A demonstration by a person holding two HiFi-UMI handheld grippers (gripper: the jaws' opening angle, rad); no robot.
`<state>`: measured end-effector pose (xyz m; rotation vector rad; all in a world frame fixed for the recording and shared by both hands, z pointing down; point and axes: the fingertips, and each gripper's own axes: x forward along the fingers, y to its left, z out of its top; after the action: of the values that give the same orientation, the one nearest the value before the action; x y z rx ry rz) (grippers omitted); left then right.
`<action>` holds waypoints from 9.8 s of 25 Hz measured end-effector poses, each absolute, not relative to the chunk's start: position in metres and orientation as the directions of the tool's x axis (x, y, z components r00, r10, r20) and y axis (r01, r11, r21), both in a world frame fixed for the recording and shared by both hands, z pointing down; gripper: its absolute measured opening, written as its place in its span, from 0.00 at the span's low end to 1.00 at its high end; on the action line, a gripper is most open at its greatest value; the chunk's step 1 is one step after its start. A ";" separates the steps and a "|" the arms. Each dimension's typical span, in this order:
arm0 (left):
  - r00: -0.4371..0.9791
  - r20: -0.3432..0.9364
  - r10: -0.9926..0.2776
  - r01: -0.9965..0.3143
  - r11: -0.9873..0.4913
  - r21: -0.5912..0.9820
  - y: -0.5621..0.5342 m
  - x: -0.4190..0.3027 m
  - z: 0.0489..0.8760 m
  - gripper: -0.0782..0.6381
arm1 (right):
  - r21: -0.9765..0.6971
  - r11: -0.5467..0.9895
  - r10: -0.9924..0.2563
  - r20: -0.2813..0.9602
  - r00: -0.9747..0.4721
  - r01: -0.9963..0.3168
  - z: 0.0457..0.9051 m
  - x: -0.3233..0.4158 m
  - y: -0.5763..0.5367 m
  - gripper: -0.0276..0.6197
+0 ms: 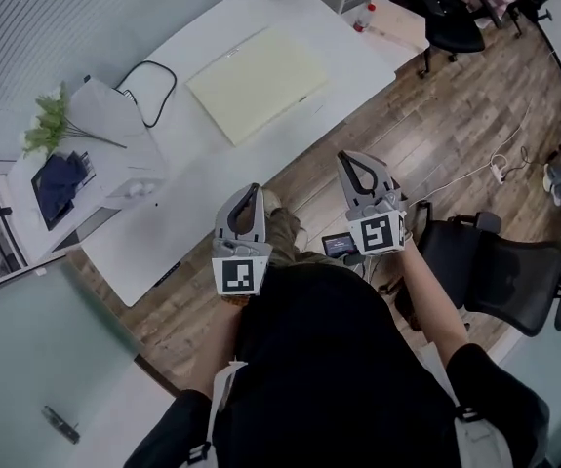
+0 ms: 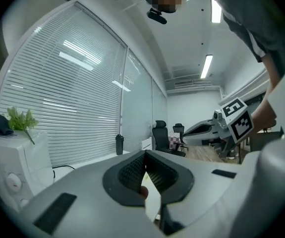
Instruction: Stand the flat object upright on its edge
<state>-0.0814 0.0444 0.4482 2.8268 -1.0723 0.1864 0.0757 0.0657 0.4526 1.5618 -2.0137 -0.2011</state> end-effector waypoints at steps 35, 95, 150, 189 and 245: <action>0.393 0.583 -0.711 -0.881 -0.473 0.016 -0.085 -0.087 0.673 0.39 | 0.493 0.827 -0.395 0.851 -0.345 0.269 0.658 0.066 -0.115 0.39; 0.332 0.526 -0.783 -0.850 -0.490 -0.191 -0.085 -0.082 0.578 0.22 | 0.334 0.817 -0.483 0.842 -0.241 -0.470 0.697 0.121 -0.137 0.50; 0.593 0.367 -0.717 -0.633 -0.696 -0.339 -0.102 0.122 0.409 0.21 | 0.472 0.563 -0.775 0.586 -0.236 -0.678 0.690 0.151 -0.132 0.49; 0.716 0.396 -0.575 -0.538 -0.816 -0.211 -0.107 0.181 0.406 0.21 | 0.246 0.340 -0.932 0.216 -0.291 -0.908 0.480 0.152 -0.126 0.52; 0.771 0.335 -0.542 -0.546 -0.833 -0.090 -0.131 0.144 0.442 0.35 | 0.161 0.936 -0.350 0.310 -0.884 -0.314 0.441 0.165 -0.137 0.38</action>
<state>0.1441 -0.1314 0.4419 2.9442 -0.9041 0.5515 0.1651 -0.1375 0.4409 0.4865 -2.7551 -0.1513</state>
